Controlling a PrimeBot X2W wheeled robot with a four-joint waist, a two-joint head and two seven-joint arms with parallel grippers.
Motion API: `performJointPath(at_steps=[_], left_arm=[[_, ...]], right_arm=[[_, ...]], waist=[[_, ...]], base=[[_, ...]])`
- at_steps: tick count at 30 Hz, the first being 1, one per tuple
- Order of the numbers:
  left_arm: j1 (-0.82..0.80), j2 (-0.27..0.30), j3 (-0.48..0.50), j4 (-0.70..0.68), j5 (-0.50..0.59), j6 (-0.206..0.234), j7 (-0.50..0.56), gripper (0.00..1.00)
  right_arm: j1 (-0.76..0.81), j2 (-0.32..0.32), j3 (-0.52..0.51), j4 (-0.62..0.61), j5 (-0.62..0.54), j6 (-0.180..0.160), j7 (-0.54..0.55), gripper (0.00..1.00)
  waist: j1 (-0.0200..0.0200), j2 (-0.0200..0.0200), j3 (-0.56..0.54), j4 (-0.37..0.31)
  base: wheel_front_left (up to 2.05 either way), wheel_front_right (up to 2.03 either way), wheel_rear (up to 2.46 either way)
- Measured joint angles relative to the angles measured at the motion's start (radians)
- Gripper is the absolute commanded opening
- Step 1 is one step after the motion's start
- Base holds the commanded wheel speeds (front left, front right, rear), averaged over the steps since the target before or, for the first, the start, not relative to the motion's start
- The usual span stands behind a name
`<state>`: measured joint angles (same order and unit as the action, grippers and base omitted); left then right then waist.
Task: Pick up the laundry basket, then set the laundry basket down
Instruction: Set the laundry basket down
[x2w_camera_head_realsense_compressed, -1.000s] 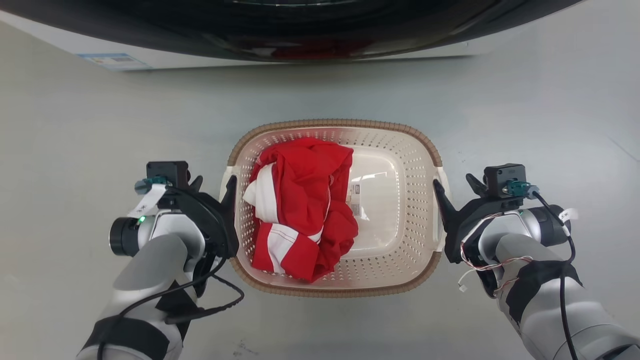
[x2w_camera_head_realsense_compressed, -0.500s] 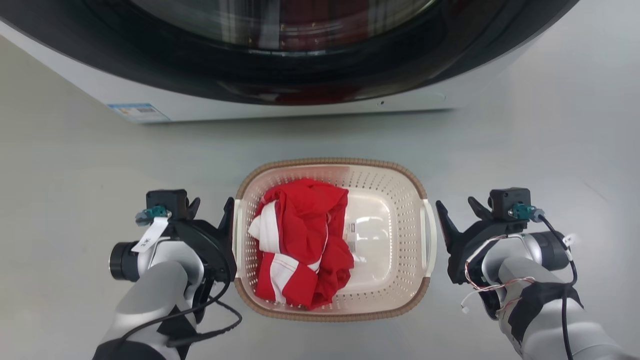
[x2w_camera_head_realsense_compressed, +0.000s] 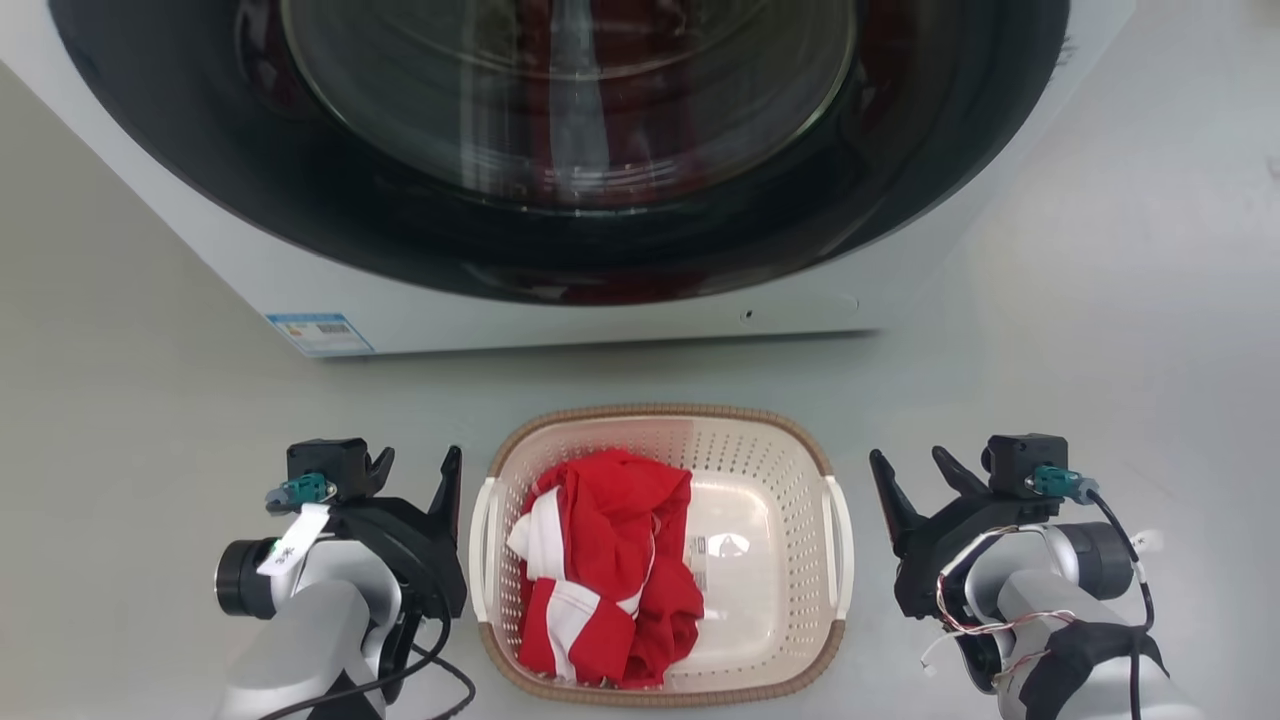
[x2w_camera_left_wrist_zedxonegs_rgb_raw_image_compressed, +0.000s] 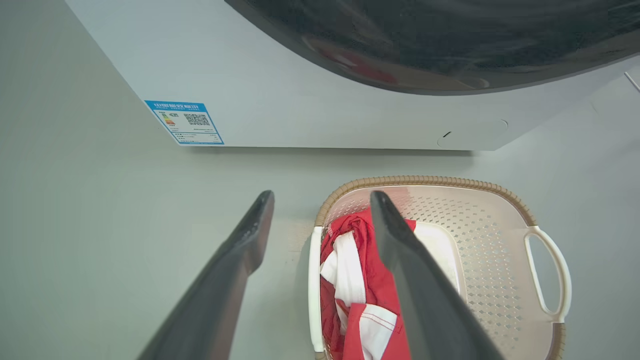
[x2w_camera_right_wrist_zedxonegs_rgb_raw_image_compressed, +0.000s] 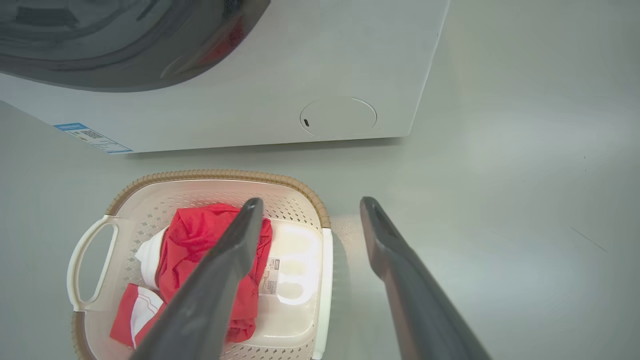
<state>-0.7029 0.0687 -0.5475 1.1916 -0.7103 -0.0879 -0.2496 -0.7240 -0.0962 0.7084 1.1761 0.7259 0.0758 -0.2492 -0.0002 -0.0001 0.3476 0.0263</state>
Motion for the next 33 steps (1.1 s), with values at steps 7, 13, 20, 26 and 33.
performJointPath(at_steps=[7, 13, 20, 26, 33], left_arm=[[0.074, 0.034, 0.035, -0.114, 0.027, 0.031, 0.000, 1.00], [0.136, 0.053, 0.061, -0.214, 0.040, 0.054, 0.000, 1.00], [0.227, 0.081, 0.085, -0.380, 0.094, 0.095, 0.000, 1.00], [0.349, 0.114, 0.105, -0.574, 0.146, 0.142, 0.000, 1.00], [0.469, 0.153, 0.129, -0.775, 0.185, 0.176, 0.000, 1.00]], right_arm=[[0.048, -0.022, -0.028, -0.086, -0.004, -0.019, 0.000, 1.00], [0.092, -0.053, -0.055, -0.162, -0.023, -0.043, 0.000, 1.00], [0.171, -0.094, -0.089, -0.299, -0.062, -0.086, 0.000, 1.00], [0.266, -0.129, -0.125, -0.462, -0.115, -0.140, 0.000, 1.00], [0.356, -0.151, -0.159, -0.639, -0.171, -0.172, 0.000, 1.00]], waist=[[0.0000, 0.0000, -0.084, -0.002], [0.0001, 0.0000, -0.144, -0.005], [0.0001, 0.0000, -0.220, -0.003], [0.0001, 0.0000, -0.284, 0.000], [0.0001, 0.0000, -0.327, -0.002]], base=[[0.00, 0.00, 0.00], [0.00, 0.00, 0.00], [0.00, 0.00, 0.00], [0.00, 0.00, 0.00], [0.00, 0.00, 0.00]])
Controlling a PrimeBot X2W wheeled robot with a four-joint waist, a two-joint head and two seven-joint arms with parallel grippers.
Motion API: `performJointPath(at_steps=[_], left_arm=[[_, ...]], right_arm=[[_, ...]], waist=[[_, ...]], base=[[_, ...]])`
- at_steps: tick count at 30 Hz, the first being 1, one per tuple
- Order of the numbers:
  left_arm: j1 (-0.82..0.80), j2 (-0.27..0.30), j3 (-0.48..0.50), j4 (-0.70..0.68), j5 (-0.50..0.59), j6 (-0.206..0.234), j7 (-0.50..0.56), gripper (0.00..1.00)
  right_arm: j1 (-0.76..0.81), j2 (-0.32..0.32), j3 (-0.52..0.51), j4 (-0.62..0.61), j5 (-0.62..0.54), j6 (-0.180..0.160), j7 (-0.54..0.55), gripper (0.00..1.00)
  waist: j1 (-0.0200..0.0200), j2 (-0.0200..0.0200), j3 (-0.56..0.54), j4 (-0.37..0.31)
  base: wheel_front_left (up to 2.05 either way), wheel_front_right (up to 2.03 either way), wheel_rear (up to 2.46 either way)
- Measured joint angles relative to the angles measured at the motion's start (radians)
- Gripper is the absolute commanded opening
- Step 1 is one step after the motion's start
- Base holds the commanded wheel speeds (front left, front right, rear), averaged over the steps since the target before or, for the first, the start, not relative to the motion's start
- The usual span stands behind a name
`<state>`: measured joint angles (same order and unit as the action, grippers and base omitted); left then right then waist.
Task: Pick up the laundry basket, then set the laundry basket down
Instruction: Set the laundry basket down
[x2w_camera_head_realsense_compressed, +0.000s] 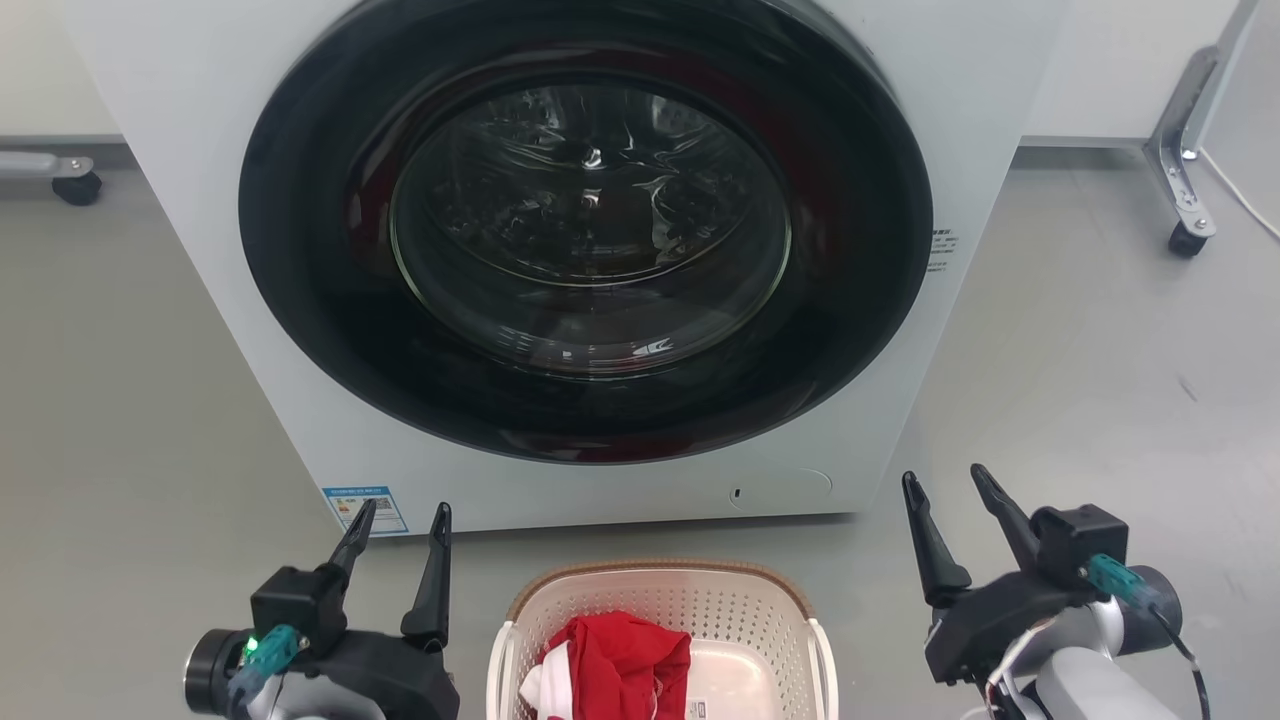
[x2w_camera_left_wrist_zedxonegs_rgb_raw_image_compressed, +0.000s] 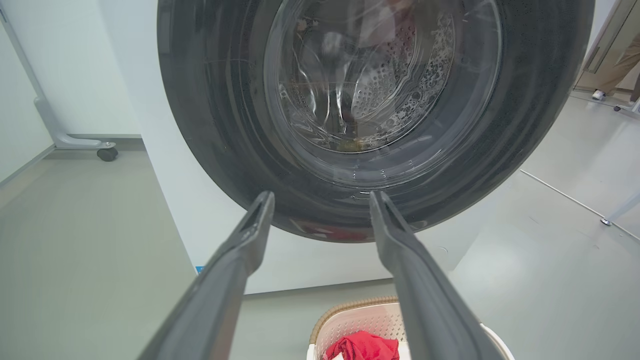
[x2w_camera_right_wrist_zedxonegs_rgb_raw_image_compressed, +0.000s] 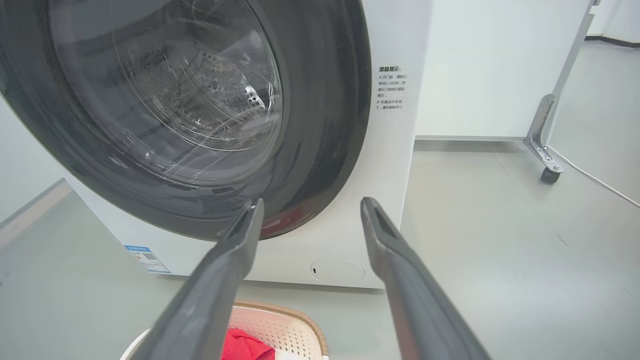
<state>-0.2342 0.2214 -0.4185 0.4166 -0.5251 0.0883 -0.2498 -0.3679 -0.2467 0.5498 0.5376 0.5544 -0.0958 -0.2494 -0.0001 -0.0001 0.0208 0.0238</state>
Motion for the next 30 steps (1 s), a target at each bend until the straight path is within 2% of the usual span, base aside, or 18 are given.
performJointPath(at_steps=[4, 11, 18, 30], left_arm=[[0.066, 0.015, 0.024, -0.124, 0.031, 0.010, 0.000, 1.00], [0.165, 0.028, 0.062, -0.234, 0.043, 0.027, 0.000, 1.00], [0.237, 0.028, 0.090, -0.289, 0.044, 0.035, 0.000, 1.00], [0.301, 0.010, 0.115, -0.331, 0.061, 0.036, 0.011, 1.00]], right_arm=[[0.076, -0.022, -0.033, -0.119, -0.035, -0.012, 0.000, 1.00], [0.183, -0.027, -0.085, -0.246, -0.068, -0.028, -0.002, 1.00], [0.282, -0.027, -0.143, -0.325, -0.108, -0.029, -0.003, 1.00], [0.381, 0.024, -0.258, -0.384, -0.191, -0.031, -0.003, 1.00]], waist=[[0.0000, 0.0000, -0.012, 0.001], [0.0001, 0.0001, -0.017, 0.001], [0.0002, 0.0002, -0.020, -0.003], [0.0002, 0.0001, -0.020, -0.010]], base=[[0.00, 0.00, 0.00], [0.00, 0.00, 0.00], [0.00, 0.00, 0.00], [0.00, 0.00, 0.00]])
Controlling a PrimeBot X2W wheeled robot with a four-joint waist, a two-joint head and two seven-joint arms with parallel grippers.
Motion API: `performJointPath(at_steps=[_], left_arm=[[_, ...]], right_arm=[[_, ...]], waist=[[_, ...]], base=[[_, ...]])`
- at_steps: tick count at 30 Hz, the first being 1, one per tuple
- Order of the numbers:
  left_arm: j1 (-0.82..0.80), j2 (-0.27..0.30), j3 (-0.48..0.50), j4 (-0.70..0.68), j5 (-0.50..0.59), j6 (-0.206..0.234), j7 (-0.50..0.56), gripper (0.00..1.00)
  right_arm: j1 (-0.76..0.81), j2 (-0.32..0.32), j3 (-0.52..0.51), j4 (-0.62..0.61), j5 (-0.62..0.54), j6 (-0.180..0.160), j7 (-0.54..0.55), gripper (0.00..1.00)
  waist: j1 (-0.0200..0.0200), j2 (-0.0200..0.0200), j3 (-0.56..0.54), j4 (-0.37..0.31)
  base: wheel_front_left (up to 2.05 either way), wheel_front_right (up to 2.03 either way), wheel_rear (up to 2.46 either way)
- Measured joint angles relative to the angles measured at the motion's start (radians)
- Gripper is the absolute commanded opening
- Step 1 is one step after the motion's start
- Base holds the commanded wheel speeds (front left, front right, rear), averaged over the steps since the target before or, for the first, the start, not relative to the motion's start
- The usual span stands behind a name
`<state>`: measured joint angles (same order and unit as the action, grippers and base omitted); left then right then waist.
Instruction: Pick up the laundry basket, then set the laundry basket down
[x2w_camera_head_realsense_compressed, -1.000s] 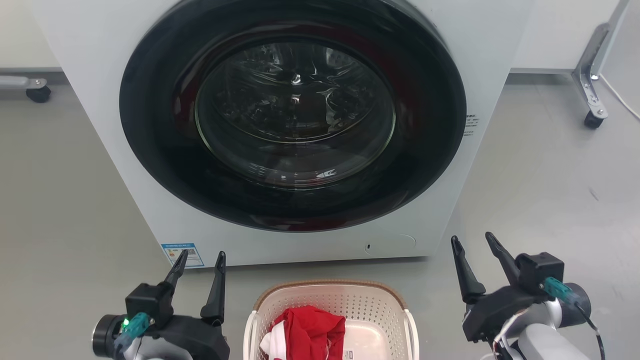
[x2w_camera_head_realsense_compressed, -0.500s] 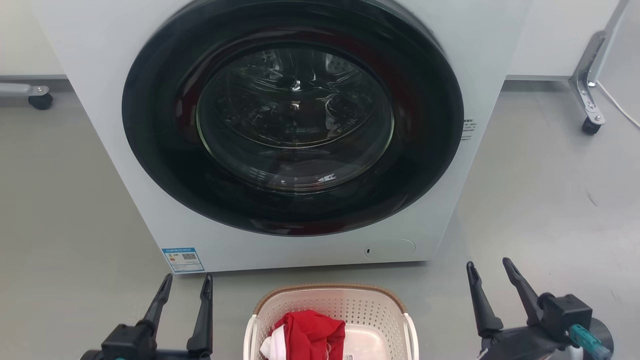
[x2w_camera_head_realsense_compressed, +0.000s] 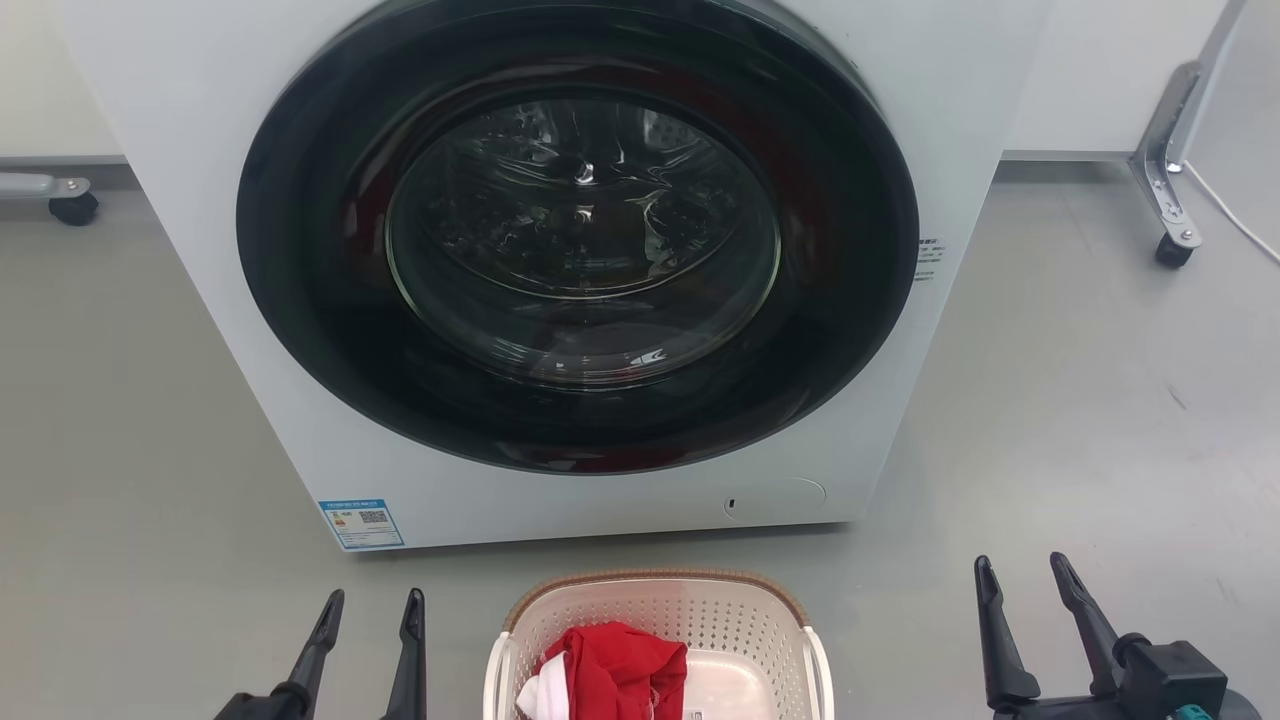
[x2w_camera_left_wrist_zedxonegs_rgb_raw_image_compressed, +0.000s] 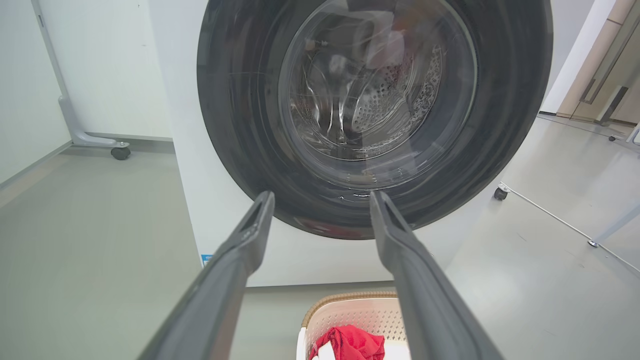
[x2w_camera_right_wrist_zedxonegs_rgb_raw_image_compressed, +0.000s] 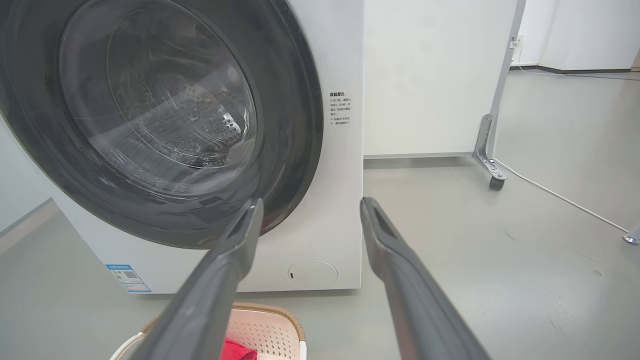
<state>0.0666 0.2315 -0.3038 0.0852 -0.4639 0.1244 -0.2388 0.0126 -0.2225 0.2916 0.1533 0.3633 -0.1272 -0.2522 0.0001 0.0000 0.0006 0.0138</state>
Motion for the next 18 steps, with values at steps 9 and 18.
performJointPath(at_steps=[9, 18], left_arm=[[0.024, -0.020, 0.018, -0.006, 0.027, 0.000, 0.027, 1.00], [0.025, -0.043, 0.044, -0.022, 0.053, 0.000, 0.053, 1.00]], right_arm=[[0.033, 0.029, -0.040, -0.030, -0.050, 0.000, 0.000, 1.00], [0.043, 0.042, -0.059, -0.059, -0.078, 0.000, 0.000, 1.00]], waist=[[0.0000, 0.0000, 0.000, 0.002], [0.0000, 0.0000, 0.010, 0.002]], base=[[0.00, 0.00, 0.00], [0.00, 0.00, 0.00]])
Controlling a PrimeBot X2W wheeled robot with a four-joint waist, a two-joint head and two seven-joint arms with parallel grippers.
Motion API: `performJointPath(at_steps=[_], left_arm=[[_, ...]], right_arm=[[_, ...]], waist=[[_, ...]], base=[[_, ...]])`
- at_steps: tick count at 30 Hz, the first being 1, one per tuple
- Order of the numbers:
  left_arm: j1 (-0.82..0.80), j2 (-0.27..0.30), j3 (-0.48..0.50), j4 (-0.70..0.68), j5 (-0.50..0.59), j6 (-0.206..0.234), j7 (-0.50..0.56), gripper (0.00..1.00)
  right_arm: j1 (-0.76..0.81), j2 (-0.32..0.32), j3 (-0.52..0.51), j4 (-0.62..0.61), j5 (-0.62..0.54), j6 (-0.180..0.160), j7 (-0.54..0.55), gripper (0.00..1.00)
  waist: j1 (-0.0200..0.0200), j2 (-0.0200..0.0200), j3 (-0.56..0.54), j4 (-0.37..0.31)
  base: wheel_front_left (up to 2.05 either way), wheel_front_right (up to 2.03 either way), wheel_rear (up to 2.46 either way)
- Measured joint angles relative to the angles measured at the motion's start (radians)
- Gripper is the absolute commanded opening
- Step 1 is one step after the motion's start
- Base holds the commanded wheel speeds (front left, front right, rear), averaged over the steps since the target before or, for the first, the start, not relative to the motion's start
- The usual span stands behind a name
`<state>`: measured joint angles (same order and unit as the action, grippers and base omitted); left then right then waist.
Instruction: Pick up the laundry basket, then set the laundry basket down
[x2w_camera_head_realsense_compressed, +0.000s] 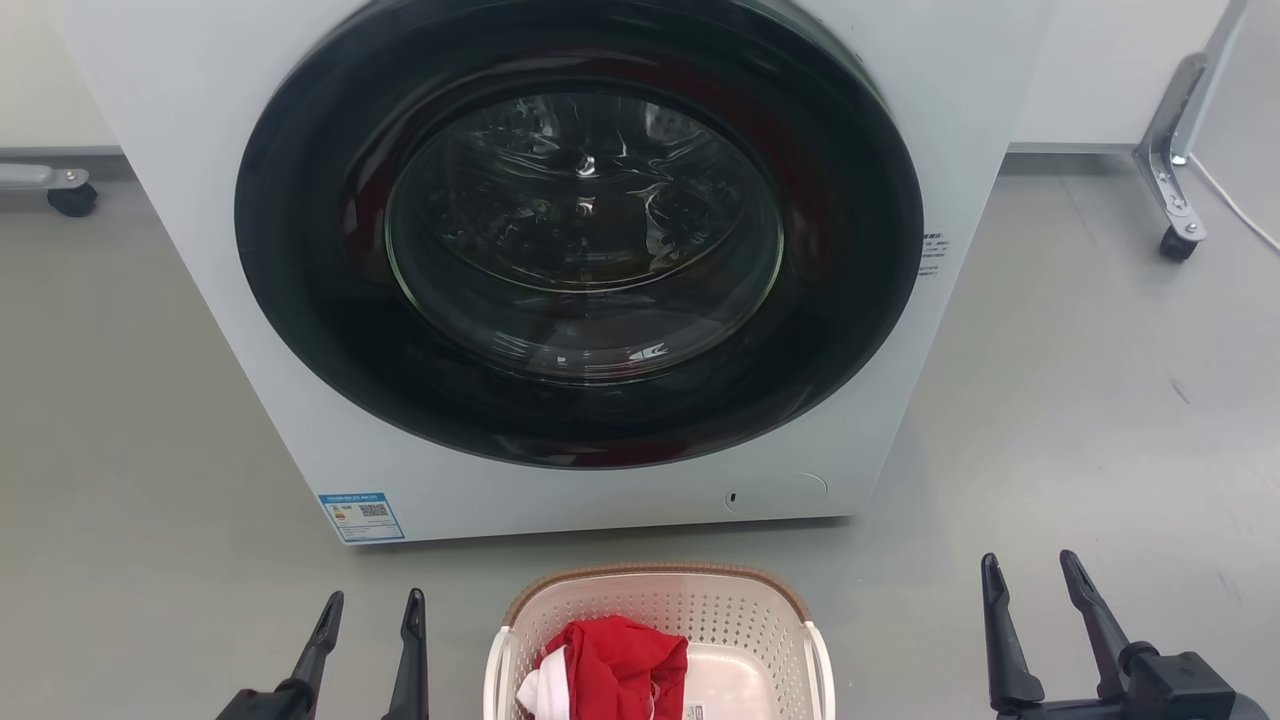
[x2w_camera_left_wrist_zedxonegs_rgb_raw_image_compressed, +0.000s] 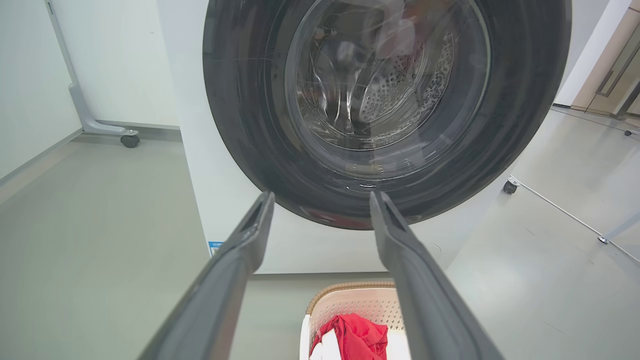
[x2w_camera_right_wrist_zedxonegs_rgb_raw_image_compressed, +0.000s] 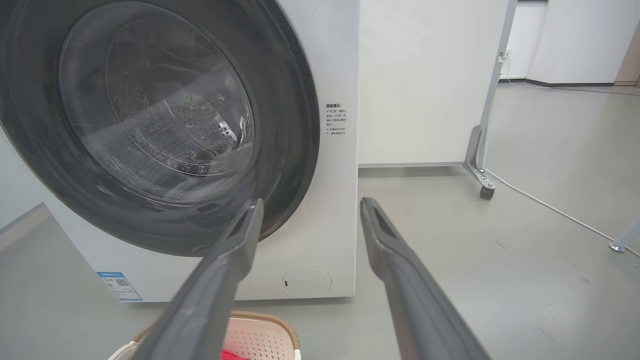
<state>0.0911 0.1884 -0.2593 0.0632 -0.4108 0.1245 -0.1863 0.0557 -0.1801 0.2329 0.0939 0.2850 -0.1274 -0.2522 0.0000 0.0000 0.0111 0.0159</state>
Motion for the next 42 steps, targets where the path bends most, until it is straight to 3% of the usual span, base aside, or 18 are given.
performJointPath(at_steps=[29, 30, 42], left_arm=[[0.002, -0.038, 0.036, -0.034, 0.060, 0.000, 0.049, 1.00], [0.003, -0.039, 0.037, -0.035, 0.061, 0.000, 0.049, 0.00], [0.015, -0.052, 0.048, 0.026, 0.002, -0.012, 0.070, 0.00]], right_arm=[[0.004, 0.013, -0.025, -0.034, -0.032, 0.000, 0.006, 1.00], [0.006, 0.013, -0.026, -0.035, -0.032, 0.000, 0.008, 0.00], [0.032, 0.033, -0.040, 0.024, 0.031, 0.013, 0.033, 0.00]], waist=[[0.0000, 0.0000, 0.009, 0.002], [0.0000, 0.0000, 0.009, 0.002], [0.0000, 0.0000, 0.008, 0.001]], base=[[0.00, 0.00, 0.00], [0.00, 0.00, 0.00], [0.00, 0.00, 0.00]])
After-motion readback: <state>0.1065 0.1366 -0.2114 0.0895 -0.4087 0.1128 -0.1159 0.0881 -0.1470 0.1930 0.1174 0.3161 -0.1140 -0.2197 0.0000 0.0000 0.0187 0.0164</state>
